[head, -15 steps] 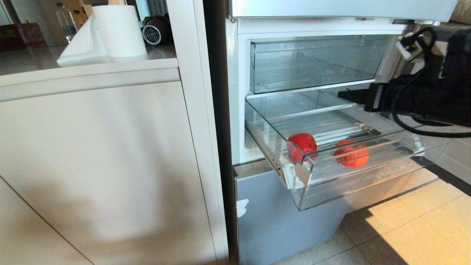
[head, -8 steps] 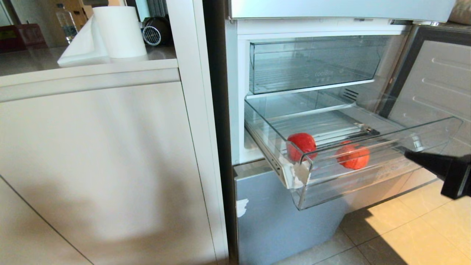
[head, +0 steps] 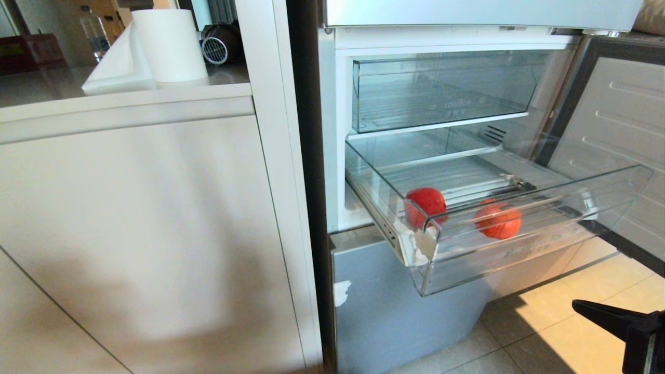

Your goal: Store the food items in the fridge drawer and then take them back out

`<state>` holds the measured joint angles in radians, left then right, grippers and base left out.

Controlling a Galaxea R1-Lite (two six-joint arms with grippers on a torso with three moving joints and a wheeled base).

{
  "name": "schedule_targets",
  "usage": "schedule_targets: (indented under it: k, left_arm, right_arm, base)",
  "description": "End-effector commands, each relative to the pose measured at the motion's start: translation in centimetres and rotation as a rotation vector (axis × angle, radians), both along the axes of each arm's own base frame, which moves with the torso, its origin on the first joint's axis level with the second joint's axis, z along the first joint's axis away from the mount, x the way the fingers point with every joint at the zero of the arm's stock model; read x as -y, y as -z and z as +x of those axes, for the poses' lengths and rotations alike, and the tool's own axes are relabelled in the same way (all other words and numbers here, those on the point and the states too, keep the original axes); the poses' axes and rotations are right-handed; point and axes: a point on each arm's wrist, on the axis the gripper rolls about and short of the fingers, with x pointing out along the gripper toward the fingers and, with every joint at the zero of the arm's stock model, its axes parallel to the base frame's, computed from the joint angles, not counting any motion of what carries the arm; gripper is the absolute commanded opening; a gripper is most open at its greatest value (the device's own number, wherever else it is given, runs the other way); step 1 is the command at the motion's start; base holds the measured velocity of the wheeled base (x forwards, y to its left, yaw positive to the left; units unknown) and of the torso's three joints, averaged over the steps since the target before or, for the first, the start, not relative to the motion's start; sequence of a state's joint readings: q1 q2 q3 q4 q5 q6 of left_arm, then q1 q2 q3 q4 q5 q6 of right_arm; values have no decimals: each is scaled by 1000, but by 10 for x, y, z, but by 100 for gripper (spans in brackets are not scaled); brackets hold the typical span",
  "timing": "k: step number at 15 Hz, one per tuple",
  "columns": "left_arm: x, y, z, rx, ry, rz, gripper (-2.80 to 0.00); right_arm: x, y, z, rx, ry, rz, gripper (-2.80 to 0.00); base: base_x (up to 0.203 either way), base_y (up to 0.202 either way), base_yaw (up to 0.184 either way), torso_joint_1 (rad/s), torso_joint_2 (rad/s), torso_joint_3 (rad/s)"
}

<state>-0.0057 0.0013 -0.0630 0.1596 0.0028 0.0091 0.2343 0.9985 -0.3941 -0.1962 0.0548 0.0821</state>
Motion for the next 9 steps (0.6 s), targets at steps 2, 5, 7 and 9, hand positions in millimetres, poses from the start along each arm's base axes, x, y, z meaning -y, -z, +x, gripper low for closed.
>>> schedule_targets:
  k: [2, 5, 7, 9]
  left_arm:
    - [0, 0, 0, 0, 0, 0, -280]
    - [0, 0, 0, 0, 0, 0, -280]
    - [0, 0, 0, -2, 0, 0, -280]
    - [0, 0, 0, 0, 0, 0, -280]
  right_arm:
    - [-12, 6, 50, -122, -3, -25, -280]
    - [-29, 12, 116, -111, -35, -10, -280]
    - [-40, 14, 160, -65, -67, 13, -280]
    - [-59, 11, 205, -2, -96, 53, -280]
  base:
    - [0, 0, 0, 0, 0, 0]
    - [0, 0, 0, 0, 0, 0]
    - [0, 0, 0, 0, 0, 0]
    - [0, 0, 0, 0, 0, 0]
